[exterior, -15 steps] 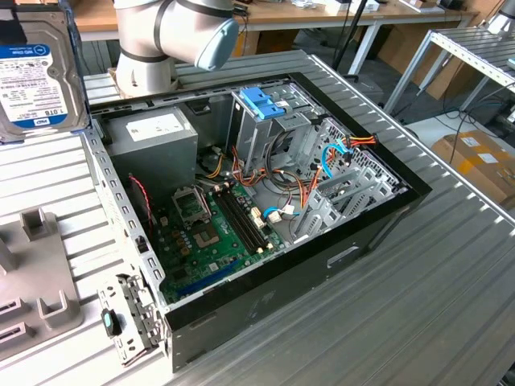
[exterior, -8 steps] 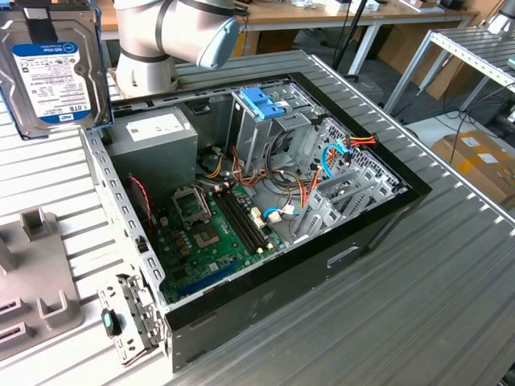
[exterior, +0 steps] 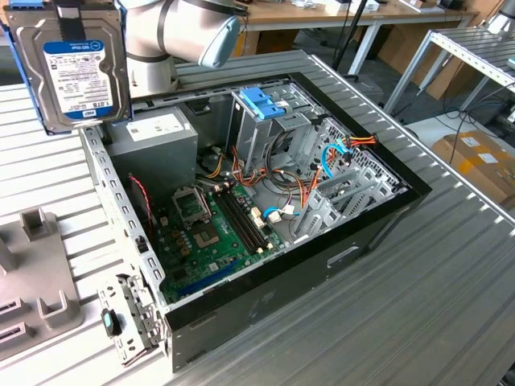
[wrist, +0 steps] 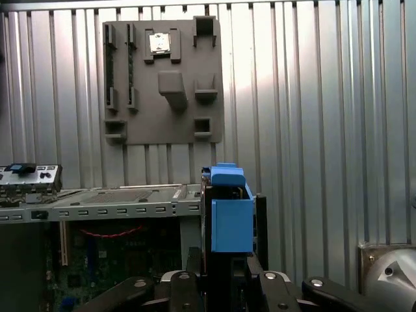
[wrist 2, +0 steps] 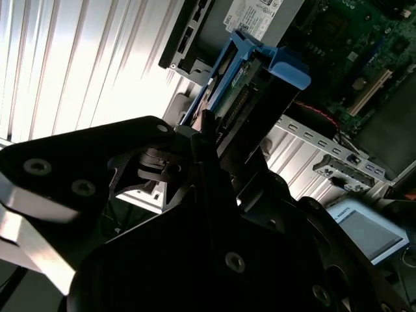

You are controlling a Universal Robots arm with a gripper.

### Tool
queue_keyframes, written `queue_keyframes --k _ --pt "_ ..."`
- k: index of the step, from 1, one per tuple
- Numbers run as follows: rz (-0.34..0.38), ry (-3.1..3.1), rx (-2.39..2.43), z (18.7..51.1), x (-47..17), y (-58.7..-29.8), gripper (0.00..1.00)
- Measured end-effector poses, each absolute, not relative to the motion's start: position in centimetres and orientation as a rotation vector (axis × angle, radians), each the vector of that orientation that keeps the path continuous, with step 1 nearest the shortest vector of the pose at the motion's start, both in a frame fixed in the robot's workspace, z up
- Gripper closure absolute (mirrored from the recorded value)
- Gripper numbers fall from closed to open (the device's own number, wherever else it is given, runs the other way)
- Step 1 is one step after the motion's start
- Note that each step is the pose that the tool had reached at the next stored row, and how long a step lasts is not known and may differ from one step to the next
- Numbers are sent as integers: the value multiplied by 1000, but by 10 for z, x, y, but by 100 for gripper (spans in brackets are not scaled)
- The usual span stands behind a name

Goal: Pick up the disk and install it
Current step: 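Pick up the disk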

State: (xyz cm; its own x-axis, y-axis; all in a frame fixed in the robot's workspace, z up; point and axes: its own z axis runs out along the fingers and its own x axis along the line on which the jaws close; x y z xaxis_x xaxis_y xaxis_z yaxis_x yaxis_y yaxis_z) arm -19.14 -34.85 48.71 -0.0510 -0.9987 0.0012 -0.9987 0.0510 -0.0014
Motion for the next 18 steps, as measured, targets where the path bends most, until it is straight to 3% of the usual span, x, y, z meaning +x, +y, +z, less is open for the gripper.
queue_keyframes --k 18 --pt "-3 2277 -2164 487 -109 -349 65"
